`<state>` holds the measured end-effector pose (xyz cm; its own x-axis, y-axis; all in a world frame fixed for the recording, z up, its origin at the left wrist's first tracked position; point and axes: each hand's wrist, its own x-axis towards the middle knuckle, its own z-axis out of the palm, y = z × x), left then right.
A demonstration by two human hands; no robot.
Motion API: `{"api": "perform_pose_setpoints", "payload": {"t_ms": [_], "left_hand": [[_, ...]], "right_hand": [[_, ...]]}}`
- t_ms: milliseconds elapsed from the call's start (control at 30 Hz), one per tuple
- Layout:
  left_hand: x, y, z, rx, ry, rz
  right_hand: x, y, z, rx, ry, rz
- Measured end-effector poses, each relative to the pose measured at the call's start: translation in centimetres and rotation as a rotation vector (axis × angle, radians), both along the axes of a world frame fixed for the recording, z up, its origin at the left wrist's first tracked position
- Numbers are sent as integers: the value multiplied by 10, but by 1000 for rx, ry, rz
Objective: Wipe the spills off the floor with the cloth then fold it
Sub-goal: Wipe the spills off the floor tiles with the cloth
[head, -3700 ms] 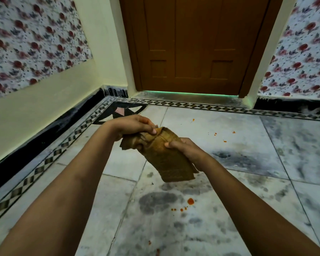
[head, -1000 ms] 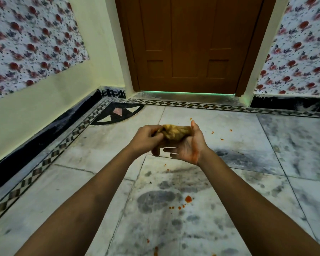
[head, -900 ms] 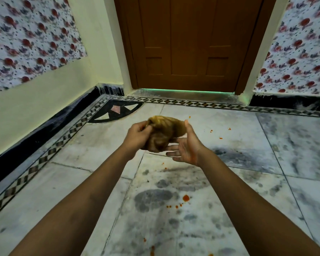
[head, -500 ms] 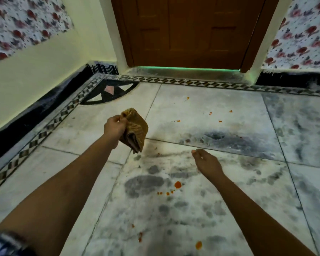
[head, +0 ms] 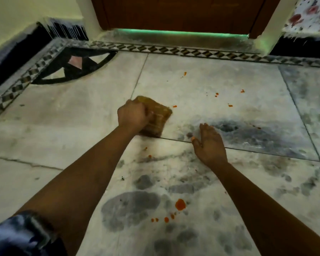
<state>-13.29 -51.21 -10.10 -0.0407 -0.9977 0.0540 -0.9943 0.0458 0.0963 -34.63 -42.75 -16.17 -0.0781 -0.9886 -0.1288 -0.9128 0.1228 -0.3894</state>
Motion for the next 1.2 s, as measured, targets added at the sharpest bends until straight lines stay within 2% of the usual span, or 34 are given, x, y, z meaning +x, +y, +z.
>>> {"api": "perform_pose_setpoints", "payload": {"t_ms": [67, 167, 233, 367, 467, 600, 700, 767, 833, 900, 967, 1100, 1200], "left_hand": [[1, -10, -26, -33, -51, -92], [3, -22, -63, 158, 60, -148], [-1, -32, -78, 228, 71, -123], [-10, -73, -80, 222, 72, -53], [-34, -107, -74, 280, 60, -22], [-84, -92, -76, 233, -18, -210], [-52, -53, -83, 166, -31, -355], [-13, -44, -83, 144, -30, -319], [13, -63, -80, 168, -26, -187], [12, -99, -76, 222, 7, -40], [-13, -132, -72, 270, 48, 20], [-68, -123, -81, 244, 11, -150], [-48, -65, -83, 169, -12, -339]], "right_hand": [[-4, -16, -9, -11, 35, -8], [-13, -35, -20, -37, 70, -52], [-16, -44, -29, -35, 95, -77], [-17, -49, -43, -92, 191, -96], [-16, -49, -46, -113, 180, -100], [-16, -50, -46, -123, 177, -111], [-15, -49, -45, -123, 175, -119], [-16, -50, -44, -108, 175, -119], [-16, -50, -45, -103, 168, -122], [-16, -50, -45, -108, 164, -130], [-16, -50, -45, -117, 160, -133], [-15, -50, -44, -117, 157, -129], [-15, -50, -43, -106, 170, -130]]}}
